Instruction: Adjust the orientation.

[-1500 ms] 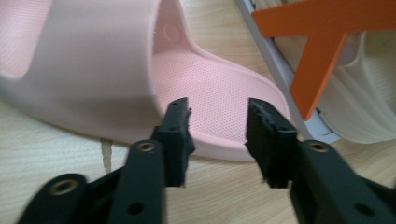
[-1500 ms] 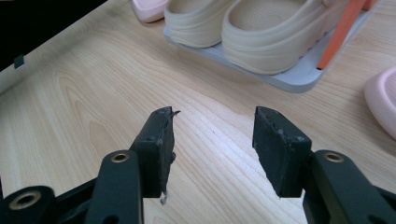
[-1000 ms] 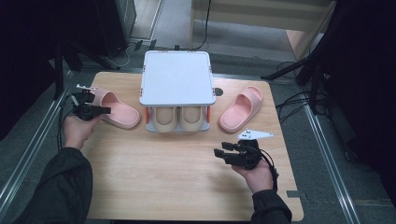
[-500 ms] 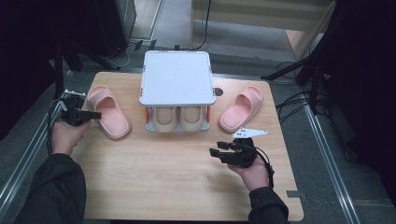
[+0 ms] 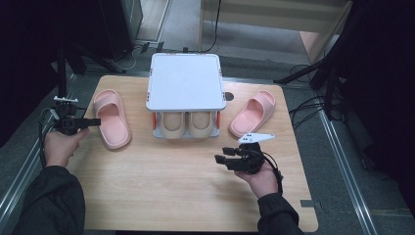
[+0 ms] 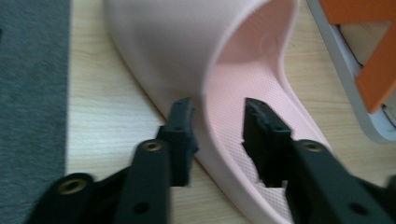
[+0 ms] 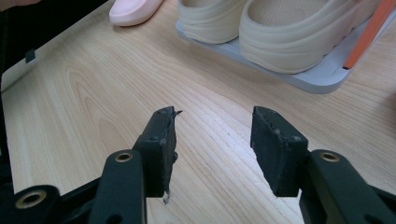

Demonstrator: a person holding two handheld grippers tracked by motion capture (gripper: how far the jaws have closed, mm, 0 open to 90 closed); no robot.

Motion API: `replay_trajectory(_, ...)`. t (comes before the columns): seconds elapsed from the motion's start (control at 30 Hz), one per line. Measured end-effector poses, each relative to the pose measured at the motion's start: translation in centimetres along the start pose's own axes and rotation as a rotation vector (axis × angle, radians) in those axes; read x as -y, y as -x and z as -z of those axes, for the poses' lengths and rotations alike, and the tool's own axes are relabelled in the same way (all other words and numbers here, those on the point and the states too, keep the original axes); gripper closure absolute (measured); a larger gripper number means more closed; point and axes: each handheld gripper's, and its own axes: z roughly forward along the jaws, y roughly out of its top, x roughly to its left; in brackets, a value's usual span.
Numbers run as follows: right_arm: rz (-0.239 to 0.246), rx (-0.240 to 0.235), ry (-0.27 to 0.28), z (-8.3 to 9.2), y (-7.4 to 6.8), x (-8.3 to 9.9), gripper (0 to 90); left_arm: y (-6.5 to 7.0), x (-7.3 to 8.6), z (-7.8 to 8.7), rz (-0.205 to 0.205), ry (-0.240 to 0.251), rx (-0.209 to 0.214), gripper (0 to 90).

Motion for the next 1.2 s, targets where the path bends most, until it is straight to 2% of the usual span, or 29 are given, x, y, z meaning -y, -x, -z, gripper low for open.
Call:
replay_trajectory(0.1,-0.004,0.006,0.000,0.1,0.0,0.0,51.3,-0.3,-0.2,-0.4,0.018,0.014,-0.017,50.3)
replay_trajectory(0.2,-0.005,0.011,0.005,0.3,0.0,0.1,51.3,-0.2,-0.6,-1.0,0.006,0.013,-0.033,48.4)
replay_trajectory(0.27,-0.007,0.017,0.005,0.5,0.1,0.3,51.3,-0.2,-0.9,-1.4,0.012,0.015,-0.033,47.1)
replay_trajectory(0.43,-0.025,0.042,0.000,1.2,0.2,1.0,51.2,-0.8,-1.7,-2.4,0.058,0.009,-0.019,46.7)
replay_trajectory(0.7,-0.047,0.080,0.017,2.3,0.4,1.8,51.1,-1.3,-2.1,-3.5,0.080,0.010,-0.026,45.9)
replay_trajectory(0.83,-0.058,0.095,0.028,2.7,0.4,2.0,51.1,-1.2,-2.2,-3.5,0.068,0.013,-0.040,50.4)
replay_trajectory(0.93,-0.060,0.098,0.030,2.7,0.4,2.0,51.1,-1.2,-2.2,-3.1,0.048,0.012,-0.065,59.2)
replay_trajectory(1.03,-0.058,0.095,0.027,2.6,0.4,2.0,51.1,-0.9,-2.2,-2.7,0.006,0.011,-0.108,67.9)
replay_trajectory(1.2,-0.051,0.097,0.028,2.5,0.4,1.9,51.9,-0.5,-2.2,-2.5,-0.015,-0.009,-0.134,77.0)
